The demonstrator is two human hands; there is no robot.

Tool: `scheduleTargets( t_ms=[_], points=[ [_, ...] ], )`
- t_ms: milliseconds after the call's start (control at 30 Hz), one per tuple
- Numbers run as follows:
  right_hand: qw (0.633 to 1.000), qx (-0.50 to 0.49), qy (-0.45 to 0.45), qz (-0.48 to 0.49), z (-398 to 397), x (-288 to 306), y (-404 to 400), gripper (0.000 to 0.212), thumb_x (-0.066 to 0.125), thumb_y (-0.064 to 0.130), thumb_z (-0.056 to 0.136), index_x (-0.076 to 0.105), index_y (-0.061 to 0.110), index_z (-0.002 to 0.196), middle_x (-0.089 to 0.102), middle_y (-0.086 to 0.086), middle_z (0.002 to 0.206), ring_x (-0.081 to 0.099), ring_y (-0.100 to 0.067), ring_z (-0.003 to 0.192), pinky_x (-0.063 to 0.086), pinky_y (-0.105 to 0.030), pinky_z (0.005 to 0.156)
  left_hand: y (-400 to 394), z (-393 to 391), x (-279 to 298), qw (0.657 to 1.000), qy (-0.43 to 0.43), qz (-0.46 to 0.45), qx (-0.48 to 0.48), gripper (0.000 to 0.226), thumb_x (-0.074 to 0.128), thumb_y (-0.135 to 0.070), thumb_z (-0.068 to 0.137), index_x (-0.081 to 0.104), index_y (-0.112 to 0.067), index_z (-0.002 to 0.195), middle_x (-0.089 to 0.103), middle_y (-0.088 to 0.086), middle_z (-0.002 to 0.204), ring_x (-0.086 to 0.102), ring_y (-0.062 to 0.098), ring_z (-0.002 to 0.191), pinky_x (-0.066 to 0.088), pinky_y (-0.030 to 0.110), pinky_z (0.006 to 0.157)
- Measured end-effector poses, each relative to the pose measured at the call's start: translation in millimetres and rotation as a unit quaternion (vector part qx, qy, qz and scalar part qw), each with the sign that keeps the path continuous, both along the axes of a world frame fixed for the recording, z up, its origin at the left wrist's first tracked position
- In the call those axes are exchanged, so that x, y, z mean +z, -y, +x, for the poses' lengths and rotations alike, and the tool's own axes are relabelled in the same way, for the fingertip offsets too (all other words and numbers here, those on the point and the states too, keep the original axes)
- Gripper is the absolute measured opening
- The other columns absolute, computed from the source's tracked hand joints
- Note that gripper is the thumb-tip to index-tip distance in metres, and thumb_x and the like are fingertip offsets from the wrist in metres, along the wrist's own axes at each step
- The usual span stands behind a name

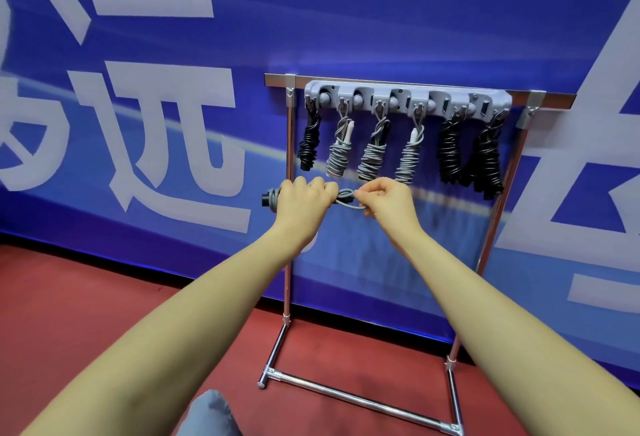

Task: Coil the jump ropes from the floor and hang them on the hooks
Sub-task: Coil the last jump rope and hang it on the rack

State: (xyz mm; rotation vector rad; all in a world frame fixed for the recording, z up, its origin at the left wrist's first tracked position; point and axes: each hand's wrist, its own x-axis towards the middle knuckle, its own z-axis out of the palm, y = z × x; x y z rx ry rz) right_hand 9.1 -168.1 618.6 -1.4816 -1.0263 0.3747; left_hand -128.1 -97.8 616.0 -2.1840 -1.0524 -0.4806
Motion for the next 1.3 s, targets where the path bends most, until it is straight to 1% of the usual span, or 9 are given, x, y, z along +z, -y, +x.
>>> scheduleTargets(
  t_ms=[200,367,500,567,733,867,1000,1200,1300],
  points=[
    [0.999,0.05,0.015,-0.003,-4,-5,3,0.005,0.07,0.006,0.082,0.066,0.007,0.078,0.06,-0.001,0.065,0.052,-0.008,0.058,0.042,-0.021,0.058,-10,0,-5,0.999,0.002,0.042,-0.022,0.042,0.088,-0.014,0.037,0.057,-0.021,0.065,0.048,-0.005,0.053,0.047,0.018,0.042,0.034,0.023,0.046],
    [0.997,0.048,0.045,0.033,-10,-11,3,0.01,0.065,0.007,0.086,0.062,0.015,0.08,0.059,0.0,0.074,0.049,-0.007,0.066,0.039,-0.016,0.061,-12,-2,-7,0.998,-0.035,0.043,-0.033,0.027,0.065,-0.01,0.08,0.052,-0.021,0.101,0.057,-0.003,0.088,0.058,0.02,0.078,0.039,0.031,0.064],
    [0.996,0.049,0.06,0.04,-13,-10,3,0.015,0.062,0.008,0.088,0.059,0.02,0.08,0.06,0.0,0.1,0.056,-0.007,0.089,0.043,-0.011,0.072,-7,-7,-1,0.997,-0.038,0.053,-0.036,0.034,0.084,-0.016,0.049,0.059,-0.023,0.071,0.051,-0.005,0.059,0.05,0.017,0.05,0.033,0.025,0.05],
    [0.996,0.076,0.041,0.032,-12,-9,2,0.015,0.059,0.005,0.09,0.056,0.017,0.081,0.065,0.0,0.094,0.059,-0.007,0.083,0.045,-0.013,0.071,-9,-8,-1,0.997,-0.033,0.059,-0.044,0.036,0.085,-0.014,0.04,0.058,-0.022,0.062,0.046,-0.005,0.052,0.045,0.018,0.044,0.028,0.023,0.048],
    [0.996,0.087,0.031,-0.008,-6,-3,-1,0.014,0.064,0.003,0.085,0.057,0.012,0.078,0.069,-0.01,0.086,0.061,-0.016,0.08,0.047,-0.028,0.075,-7,-8,-1,0.995,-0.033,0.086,-0.045,0.036,0.083,-0.01,0.042,0.054,-0.021,0.06,0.044,-0.005,0.052,0.042,0.018,0.044,0.025,0.025,0.05],
    [0.996,0.089,0.022,-0.019,-6,1,-1,0.017,0.063,0.001,0.085,0.052,0.011,0.077,0.067,0.002,0.08,0.058,-0.015,0.079,0.043,-0.026,0.071,-7,-7,5,0.994,-0.025,0.095,-0.046,0.036,0.084,-0.01,0.044,0.053,-0.022,0.059,0.043,-0.005,0.051,0.041,0.017,0.043,0.023,0.024,0.05],
    [0.995,0.078,0.048,-0.032,-6,1,-1,0.021,0.061,0.001,0.085,0.048,0.014,0.074,0.058,-0.005,0.079,0.045,-0.014,0.069,0.035,-0.024,0.06,-7,-5,1,0.996,-0.008,0.08,-0.048,0.037,0.086,-0.014,0.045,0.051,-0.02,0.058,0.042,-0.005,0.048,0.04,0.018,0.041,0.022,0.025,0.05],
    [0.995,0.092,0.013,-0.046,-6,4,-5,0.018,0.055,-0.008,0.086,0.061,0.005,0.098,0.057,-0.003,0.079,0.053,-0.012,0.073,0.043,-0.017,0.064,-3,-2,-8,0.995,0.023,0.08,-0.051,0.035,0.081,-0.011,0.042,0.053,-0.019,0.062,0.043,-0.003,0.051,0.042,0.019,0.045,0.033,0.024,0.051],
    [0.992,0.102,0.02,-0.073,-4,6,-5,0.022,0.053,-0.011,0.085,0.066,0.004,0.098,0.061,-0.005,0.081,0.052,-0.011,0.074,0.041,-0.017,0.065,-6,-2,-10,0.996,0.009,0.066,-0.053,0.047,0.082,-0.007,0.032,0.053,-0.017,0.068,0.044,-0.001,0.056,0.042,0.021,0.049,0.032,0.027,0.052]
  ],
)
